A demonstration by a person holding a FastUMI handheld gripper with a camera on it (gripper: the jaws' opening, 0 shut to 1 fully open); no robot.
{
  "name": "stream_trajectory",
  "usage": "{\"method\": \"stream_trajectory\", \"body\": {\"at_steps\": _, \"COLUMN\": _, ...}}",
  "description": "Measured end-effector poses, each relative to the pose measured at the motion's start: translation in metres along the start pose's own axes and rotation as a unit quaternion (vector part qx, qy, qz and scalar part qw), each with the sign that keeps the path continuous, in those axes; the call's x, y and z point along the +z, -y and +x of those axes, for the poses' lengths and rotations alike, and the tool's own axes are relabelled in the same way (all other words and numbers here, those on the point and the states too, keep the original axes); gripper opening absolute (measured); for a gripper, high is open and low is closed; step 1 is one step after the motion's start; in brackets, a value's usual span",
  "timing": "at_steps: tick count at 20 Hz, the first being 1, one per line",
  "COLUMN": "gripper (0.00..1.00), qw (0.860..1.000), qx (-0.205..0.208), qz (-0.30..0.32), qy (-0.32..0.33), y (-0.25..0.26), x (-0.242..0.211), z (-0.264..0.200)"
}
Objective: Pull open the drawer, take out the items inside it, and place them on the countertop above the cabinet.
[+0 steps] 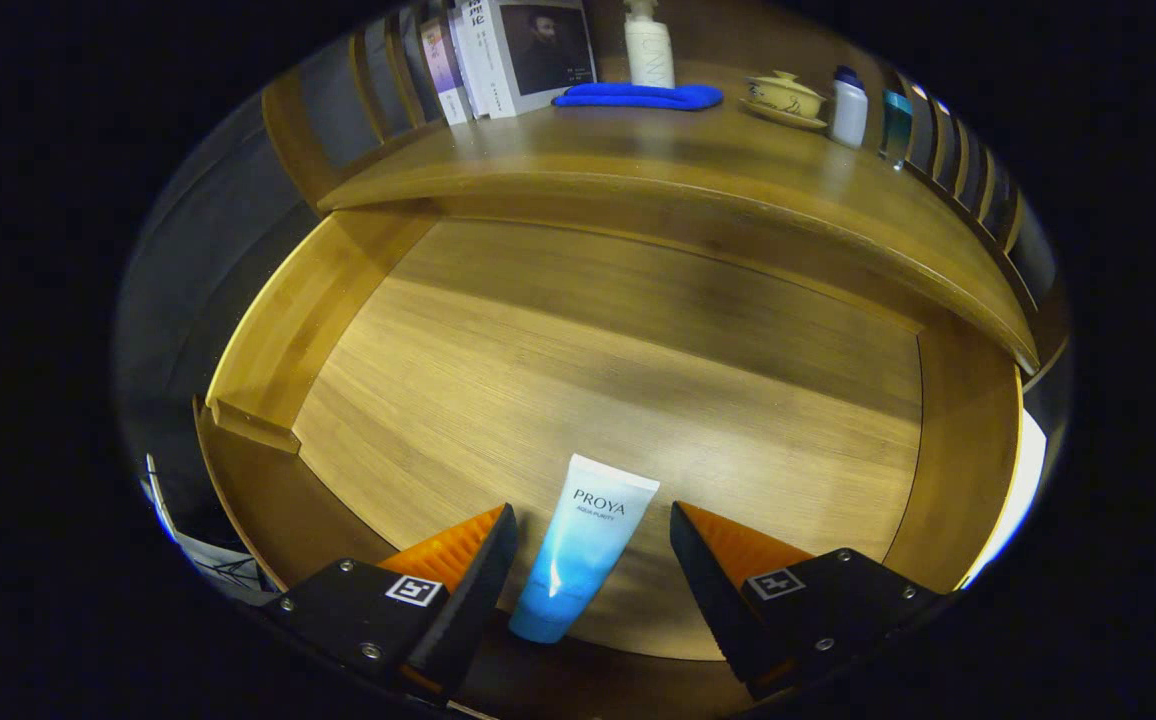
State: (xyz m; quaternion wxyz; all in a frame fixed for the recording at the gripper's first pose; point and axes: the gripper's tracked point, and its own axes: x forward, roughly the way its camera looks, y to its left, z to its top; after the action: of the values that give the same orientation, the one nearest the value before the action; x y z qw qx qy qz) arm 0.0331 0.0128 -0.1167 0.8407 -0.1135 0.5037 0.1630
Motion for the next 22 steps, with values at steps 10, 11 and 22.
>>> {"method": "stream_trajectory", "body": {"at_steps": 10, "gripper": 0.85, "qw": 0.996, "qx": -0.031, "qz": -0.066, "qy": -0.05, "y": 0.004, "x": -0.018, "z": 0.013}}
{"method": "stream_trajectory", "body": {"at_steps": 11, "gripper": 0.81, "qw": 0.996, "qx": -0.03, "qz": -0.07, "qy": -0.051, "y": 0.005, "x": -0.02, "z": 0.016}}
{"method": "stream_trajectory", "body": {"at_steps": 22, "gripper": 0.51, "qw": 0.991, "qx": 0.03, "qz": -0.062, "qy": 0.112, "y": -0.01, "x": 0.023, "z": -0.016}}
